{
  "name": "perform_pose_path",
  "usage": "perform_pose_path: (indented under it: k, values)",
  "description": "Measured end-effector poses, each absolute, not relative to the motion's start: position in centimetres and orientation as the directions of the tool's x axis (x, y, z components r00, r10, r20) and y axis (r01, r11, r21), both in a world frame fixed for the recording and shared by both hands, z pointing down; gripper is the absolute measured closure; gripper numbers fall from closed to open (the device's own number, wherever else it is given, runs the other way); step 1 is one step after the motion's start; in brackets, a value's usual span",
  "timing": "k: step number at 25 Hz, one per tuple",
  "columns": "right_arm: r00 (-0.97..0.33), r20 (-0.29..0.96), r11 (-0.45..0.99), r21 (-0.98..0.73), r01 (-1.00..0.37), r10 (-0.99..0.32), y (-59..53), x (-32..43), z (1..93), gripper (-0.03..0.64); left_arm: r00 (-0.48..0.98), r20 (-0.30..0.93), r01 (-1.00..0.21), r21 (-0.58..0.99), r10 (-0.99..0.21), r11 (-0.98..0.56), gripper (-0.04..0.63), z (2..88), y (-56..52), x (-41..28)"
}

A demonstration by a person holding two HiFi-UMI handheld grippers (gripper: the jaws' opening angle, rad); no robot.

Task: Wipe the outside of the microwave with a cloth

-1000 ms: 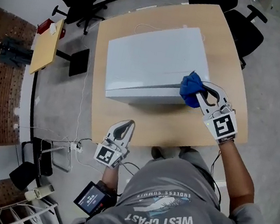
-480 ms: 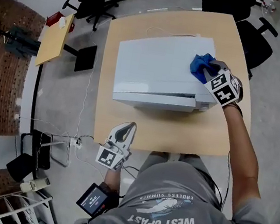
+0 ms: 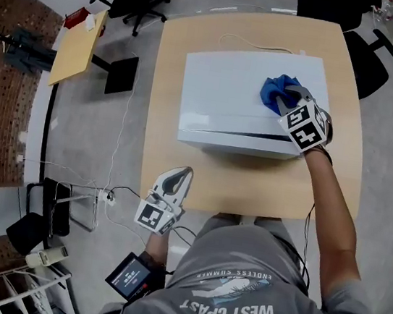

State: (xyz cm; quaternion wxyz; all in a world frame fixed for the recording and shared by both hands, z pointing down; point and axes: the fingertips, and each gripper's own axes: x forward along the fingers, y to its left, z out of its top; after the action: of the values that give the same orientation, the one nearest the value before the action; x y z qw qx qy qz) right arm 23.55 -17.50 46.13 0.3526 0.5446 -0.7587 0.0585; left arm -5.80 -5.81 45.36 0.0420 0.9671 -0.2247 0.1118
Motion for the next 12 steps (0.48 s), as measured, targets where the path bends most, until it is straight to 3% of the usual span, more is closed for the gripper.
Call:
perform_pose_path:
  k: [12]
  values:
    - [-0.324,0.658,0.608,0.26,-0.75,-0.68,-23.2,11.0,46.5,0.566,0.855,0.227,-0.488,0.05,-0.466,-0.871,0.572,46.2,-8.1,-11.3]
